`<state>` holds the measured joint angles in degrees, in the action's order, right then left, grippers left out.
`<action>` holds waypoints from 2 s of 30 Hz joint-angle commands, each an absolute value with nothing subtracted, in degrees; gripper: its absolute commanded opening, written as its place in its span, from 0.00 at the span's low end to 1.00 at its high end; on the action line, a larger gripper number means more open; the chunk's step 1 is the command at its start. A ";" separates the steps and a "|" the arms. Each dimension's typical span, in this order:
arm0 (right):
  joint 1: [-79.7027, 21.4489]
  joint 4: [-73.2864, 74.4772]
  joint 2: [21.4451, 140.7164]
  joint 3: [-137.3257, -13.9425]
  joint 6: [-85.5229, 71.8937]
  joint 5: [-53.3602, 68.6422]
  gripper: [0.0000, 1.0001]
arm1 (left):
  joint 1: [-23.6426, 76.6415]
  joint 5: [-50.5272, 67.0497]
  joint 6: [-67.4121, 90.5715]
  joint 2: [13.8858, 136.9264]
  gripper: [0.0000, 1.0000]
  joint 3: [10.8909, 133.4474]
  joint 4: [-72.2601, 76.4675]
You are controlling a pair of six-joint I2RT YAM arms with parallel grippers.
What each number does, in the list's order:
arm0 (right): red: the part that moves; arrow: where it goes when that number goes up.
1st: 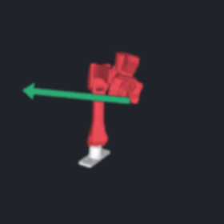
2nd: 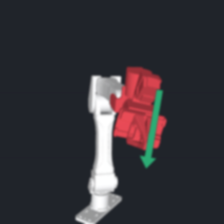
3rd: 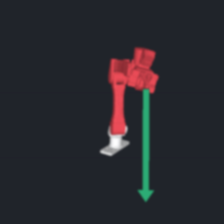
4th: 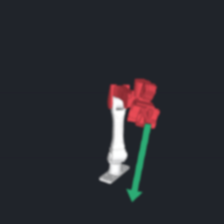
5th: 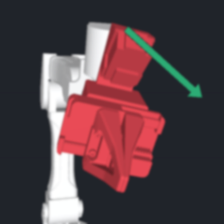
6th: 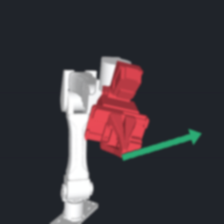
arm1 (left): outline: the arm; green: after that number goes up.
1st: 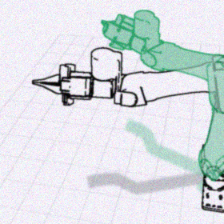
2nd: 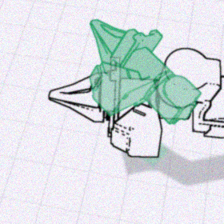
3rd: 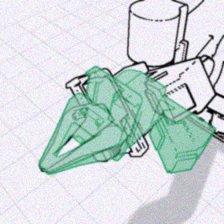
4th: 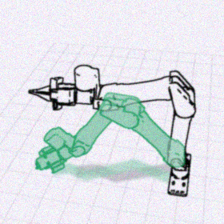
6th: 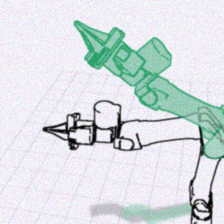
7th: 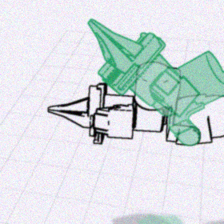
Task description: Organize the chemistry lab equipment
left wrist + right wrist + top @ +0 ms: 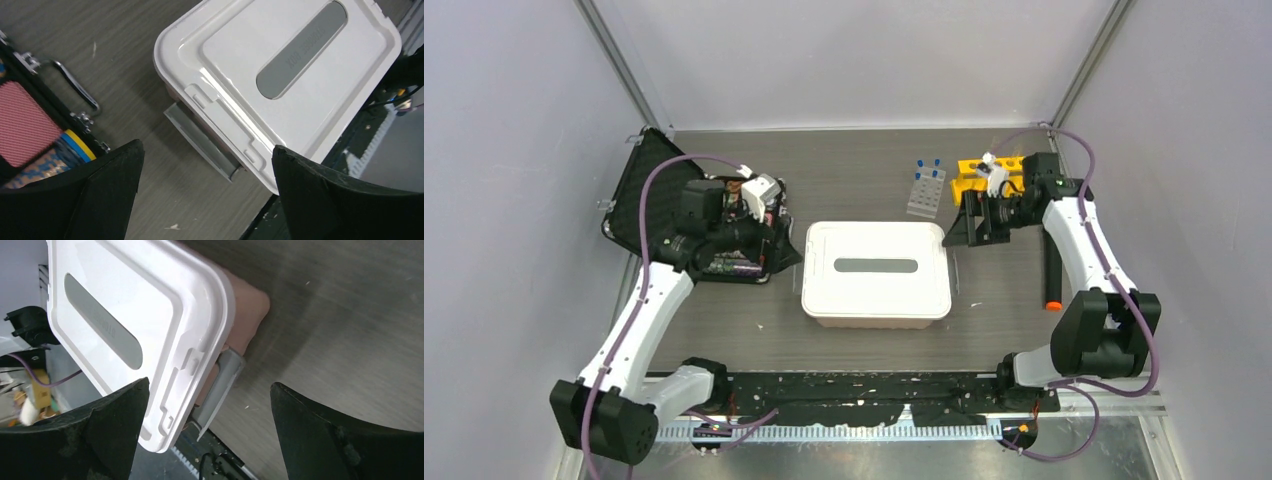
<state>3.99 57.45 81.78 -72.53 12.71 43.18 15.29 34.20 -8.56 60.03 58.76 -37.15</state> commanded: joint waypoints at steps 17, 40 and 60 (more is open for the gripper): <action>3.96 47.23 86.55 -58.54 5.53 51.35 0.98 | 11.69 48.35 26.37 72.31 1.00 46.64 -22.70; 2.58 48.15 83.30 -60.62 8.34 56.83 0.97 | 12.48 47.57 26.93 75.15 0.87 46.17 -21.68; -3.81 49.72 82.78 -61.30 0.33 44.31 0.56 | 16.10 39.84 22.85 76.46 0.30 54.29 -35.14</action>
